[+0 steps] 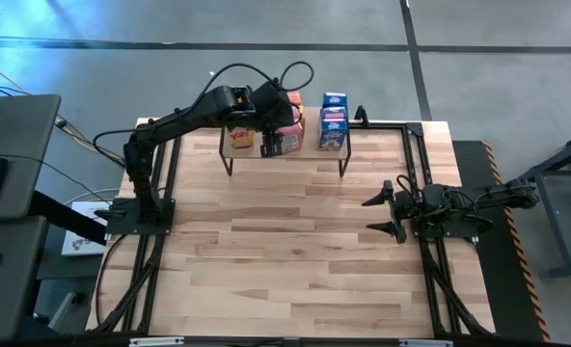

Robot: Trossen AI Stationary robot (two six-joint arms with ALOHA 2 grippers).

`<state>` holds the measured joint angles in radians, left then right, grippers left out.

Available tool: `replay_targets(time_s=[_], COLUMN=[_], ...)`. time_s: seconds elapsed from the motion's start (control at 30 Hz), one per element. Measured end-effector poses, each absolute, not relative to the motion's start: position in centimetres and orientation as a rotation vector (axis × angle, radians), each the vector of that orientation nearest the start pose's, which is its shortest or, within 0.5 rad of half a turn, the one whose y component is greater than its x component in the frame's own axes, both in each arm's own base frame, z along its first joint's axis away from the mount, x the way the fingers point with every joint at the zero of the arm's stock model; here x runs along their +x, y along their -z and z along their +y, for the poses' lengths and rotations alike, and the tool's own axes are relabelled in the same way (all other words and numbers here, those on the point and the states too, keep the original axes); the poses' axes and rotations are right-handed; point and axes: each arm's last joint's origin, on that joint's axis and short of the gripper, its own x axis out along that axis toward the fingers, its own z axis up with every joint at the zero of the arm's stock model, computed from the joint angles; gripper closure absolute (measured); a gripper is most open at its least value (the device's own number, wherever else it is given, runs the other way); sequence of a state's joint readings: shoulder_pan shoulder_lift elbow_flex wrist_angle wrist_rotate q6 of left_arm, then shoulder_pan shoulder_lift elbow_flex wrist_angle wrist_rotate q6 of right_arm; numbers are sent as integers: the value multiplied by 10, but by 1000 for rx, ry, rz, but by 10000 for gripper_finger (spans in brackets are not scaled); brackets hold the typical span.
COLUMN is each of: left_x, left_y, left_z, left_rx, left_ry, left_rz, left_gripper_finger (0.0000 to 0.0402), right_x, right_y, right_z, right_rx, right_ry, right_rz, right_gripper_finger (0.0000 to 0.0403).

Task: Stack cereal on shelf
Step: Put the orange cereal box aligned with the other orange cereal box on the shelf

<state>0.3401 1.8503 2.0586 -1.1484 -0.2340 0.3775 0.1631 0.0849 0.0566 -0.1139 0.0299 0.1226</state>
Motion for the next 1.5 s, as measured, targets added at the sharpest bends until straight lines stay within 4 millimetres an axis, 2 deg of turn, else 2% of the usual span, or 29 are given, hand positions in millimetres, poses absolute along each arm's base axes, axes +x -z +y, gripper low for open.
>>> replay_targets(time_s=[0.27, 0.47, 0.87, 1.5], left_x=[341, 335, 346, 355], left_y=[-403, -399, -375, -376], left_z=[125, 116, 109, 114], left_rx=[229, 179, 178, 230], left_ry=[-446, -464, -418, -388], left_rz=[1090, 1171, 1196, 1126], left_gripper_finger=[176, 176, 176, 176], right_x=[98, 98, 98, 98], right_y=[-165, -165, -165, -165], right_z=[15, 15, 15, 15], right_rx=[109, 109, 109, 109], right_ry=[-124, -124, -124, -124], right_rz=[150, 149, 149, 150], right_gripper_finger=[86, 86, 86, 86])
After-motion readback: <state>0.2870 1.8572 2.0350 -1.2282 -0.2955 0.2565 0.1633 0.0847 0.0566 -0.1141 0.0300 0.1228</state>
